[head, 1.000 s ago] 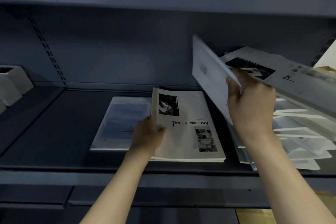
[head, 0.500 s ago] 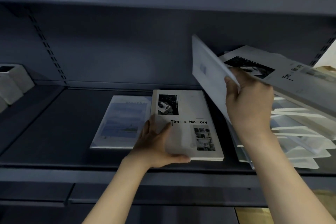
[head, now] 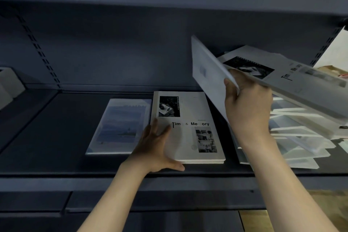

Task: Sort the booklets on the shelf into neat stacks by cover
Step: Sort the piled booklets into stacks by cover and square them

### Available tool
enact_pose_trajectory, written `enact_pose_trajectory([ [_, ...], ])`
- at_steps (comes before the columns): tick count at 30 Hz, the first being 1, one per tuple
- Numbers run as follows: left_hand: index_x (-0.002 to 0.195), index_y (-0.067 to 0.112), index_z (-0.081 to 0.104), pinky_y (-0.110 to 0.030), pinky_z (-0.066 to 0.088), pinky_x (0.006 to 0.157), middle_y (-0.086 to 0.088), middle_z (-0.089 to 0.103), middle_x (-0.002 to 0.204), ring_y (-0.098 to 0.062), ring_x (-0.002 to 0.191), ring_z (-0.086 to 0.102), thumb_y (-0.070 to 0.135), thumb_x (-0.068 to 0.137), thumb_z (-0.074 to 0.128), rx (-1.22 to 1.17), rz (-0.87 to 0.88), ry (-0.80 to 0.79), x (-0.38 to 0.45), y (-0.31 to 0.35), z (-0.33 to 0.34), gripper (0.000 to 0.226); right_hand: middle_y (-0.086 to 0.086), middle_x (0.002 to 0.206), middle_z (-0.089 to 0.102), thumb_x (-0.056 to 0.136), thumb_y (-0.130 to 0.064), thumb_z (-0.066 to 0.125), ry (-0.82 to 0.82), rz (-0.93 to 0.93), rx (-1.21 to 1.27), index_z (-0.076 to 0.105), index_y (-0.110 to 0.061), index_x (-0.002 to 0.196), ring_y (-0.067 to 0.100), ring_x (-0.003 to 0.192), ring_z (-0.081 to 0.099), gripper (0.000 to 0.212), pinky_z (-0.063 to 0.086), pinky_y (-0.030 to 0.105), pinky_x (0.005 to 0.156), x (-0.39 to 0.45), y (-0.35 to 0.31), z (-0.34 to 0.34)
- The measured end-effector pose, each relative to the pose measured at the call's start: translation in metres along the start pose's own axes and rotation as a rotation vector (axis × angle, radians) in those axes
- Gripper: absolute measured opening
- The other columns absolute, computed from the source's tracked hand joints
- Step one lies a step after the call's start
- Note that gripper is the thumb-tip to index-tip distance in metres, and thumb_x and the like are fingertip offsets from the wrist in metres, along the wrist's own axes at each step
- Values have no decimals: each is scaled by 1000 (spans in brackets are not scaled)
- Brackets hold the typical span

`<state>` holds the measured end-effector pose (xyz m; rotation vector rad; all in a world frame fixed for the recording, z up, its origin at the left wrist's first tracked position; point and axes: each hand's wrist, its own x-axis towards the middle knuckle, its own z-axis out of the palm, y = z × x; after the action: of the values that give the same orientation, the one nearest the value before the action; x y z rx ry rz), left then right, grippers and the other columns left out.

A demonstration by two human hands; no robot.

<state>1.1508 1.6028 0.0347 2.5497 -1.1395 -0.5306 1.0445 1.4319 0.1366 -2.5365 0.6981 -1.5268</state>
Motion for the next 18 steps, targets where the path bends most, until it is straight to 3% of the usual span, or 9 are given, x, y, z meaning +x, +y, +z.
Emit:
enact_pose_trajectory([
  [8,147,34,-3,-45,9,117,3,-27,152,-23,142,-17,67,53,73,2,-8,24,1,1,0,126,15,61,61,82,-5,63,8,-15,-32,67,-4,94,34,51,56,13,33,26,52,-1,-4,0],
  [12,146,38,-7,-46,9,116,0,-29,152,-26,142,-16,67,55,72,26,-14,7,-3,3,-3,124,17,64,64,80,-5,66,-5,-31,-53,68,-3,99,36,53,60,19,42,30,51,-2,-10,1],
  [15,146,37,-9,-45,10,116,1,-31,150,-28,142,-13,61,60,73,29,-23,-13,-8,6,-9,121,16,55,62,74,-2,72,-2,-39,-93,70,-2,93,35,44,58,19,31,24,50,-4,-18,4],
  [18,147,30,-8,-42,9,117,-1,-30,151,-28,142,-11,57,66,72,30,-26,-18,-12,9,-12,118,16,54,61,74,0,73,-5,-46,-75,69,0,90,34,44,59,17,33,23,49,-4,-24,7],
])
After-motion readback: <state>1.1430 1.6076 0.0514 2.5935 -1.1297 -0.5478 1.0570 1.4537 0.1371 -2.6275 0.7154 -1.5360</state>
